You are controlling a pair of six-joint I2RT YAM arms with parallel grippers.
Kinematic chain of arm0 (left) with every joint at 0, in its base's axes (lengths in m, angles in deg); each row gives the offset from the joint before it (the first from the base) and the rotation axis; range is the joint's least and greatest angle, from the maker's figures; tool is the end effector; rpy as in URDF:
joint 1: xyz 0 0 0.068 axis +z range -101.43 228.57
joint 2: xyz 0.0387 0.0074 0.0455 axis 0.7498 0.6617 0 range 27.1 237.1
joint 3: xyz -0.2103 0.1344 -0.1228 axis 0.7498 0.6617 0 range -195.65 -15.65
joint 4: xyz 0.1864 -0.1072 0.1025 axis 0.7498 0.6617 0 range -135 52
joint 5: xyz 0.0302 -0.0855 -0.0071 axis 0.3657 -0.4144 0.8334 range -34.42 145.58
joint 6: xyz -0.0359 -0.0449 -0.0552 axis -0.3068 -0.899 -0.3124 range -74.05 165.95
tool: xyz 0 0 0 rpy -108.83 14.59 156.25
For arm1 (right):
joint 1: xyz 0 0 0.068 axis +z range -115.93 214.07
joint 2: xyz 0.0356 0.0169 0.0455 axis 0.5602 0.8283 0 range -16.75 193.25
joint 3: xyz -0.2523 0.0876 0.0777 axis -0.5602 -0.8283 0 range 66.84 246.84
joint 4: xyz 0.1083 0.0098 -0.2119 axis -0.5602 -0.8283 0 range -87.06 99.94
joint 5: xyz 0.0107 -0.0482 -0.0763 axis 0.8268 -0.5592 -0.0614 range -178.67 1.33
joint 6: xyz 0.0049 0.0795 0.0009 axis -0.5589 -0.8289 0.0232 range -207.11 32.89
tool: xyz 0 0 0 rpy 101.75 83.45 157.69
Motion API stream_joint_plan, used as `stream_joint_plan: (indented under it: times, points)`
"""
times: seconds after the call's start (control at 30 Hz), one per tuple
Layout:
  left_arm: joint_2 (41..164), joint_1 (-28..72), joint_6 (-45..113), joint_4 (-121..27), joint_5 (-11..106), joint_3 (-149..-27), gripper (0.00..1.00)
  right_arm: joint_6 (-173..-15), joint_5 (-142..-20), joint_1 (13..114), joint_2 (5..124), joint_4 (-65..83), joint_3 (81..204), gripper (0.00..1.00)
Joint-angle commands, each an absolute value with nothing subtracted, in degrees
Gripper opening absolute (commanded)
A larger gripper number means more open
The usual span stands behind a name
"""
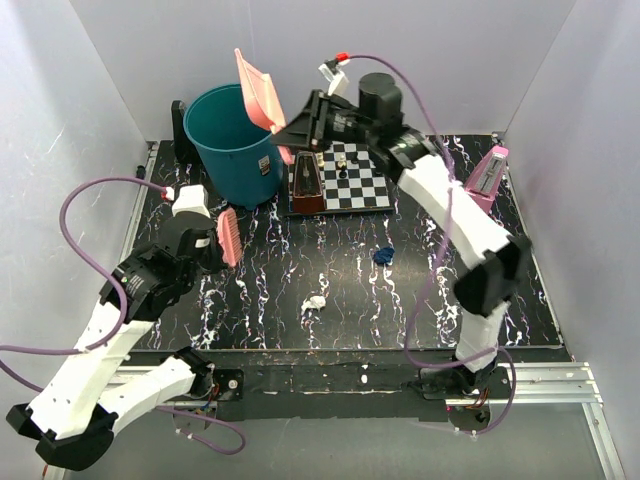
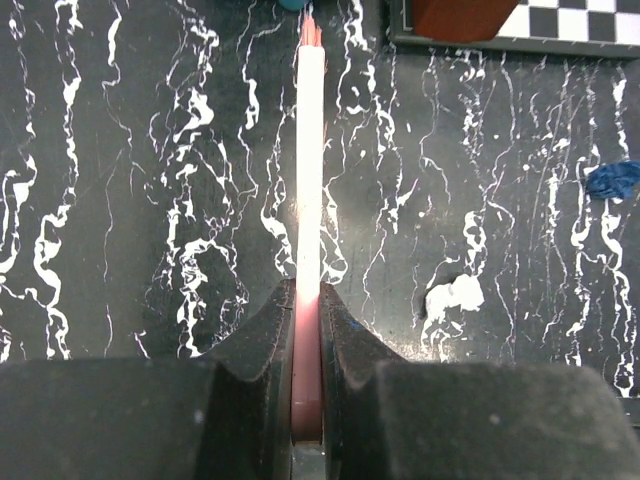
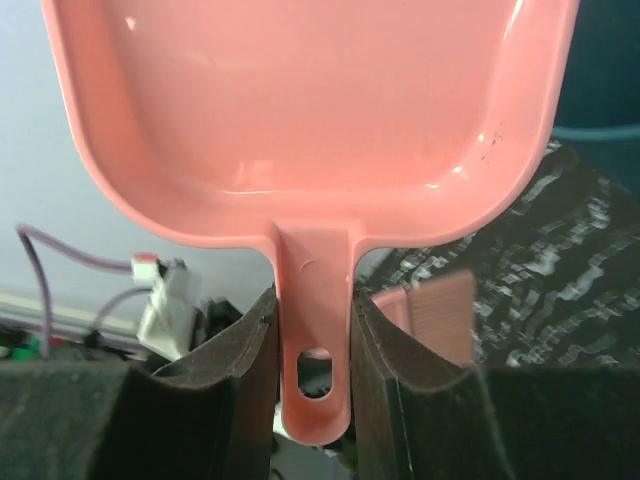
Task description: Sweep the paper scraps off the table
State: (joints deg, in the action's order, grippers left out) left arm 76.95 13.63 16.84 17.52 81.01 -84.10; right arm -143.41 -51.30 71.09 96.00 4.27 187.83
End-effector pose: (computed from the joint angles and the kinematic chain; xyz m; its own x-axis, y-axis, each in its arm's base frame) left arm 0.1264 -0.0523 0.3522 -0.6251 -0.0991 -0.7743 -0.0461 0.9949 -0.0901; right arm 0.3436 0.3113 0.4588 -0.7809 0.2392 -0.5770 -0.5640 0.1269 0.8160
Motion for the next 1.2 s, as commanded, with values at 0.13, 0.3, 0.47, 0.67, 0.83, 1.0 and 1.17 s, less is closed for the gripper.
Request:
stream_joint_plan:
  times: [0.13,0.3,0.47,0.67,0.83,1.0,1.17]
  points:
    - [76.50,13.94,20.89,12.93,77.12,-88.42,0.00,-107.17,-70.54,71.77,69.76,-21.76,165.57,0.01]
    - [79.04,13.94,22.74,9.58,73.95,-91.93,0.00,-101.80,-83.55,73.97,60.44,-30.92,149.75,0.01]
    - [82.21,13.94,24.67,5.98,73.24,-96.33,0.00,-101.96,-88.40,75.90,54.19,-33.13,135.50,0.01]
    - [84.93,13.94,22.49,-2.44,66.85,-96.26,0.00,-103.72,-91.21,78.54,50.93,-33.83,128.02,0.01]
    - [88.88,14.03,18.18,-9.30,59.98,-93.01,0.00,-103.64,-90.16,81.44,51.20,-34.09,127.48,0.01]
    - [91.43,13.68,16.33,-16.95,51.91,-88.26,0.00,-102.41,-90.25,82.41,51.63,-34.71,129.76,0.01]
    - [96.09,10.52,15.80,-19.16,52.32,-85.09,0.00,-100.83,-92.44,82.41,53.13,-35.15,133.27,0.01]
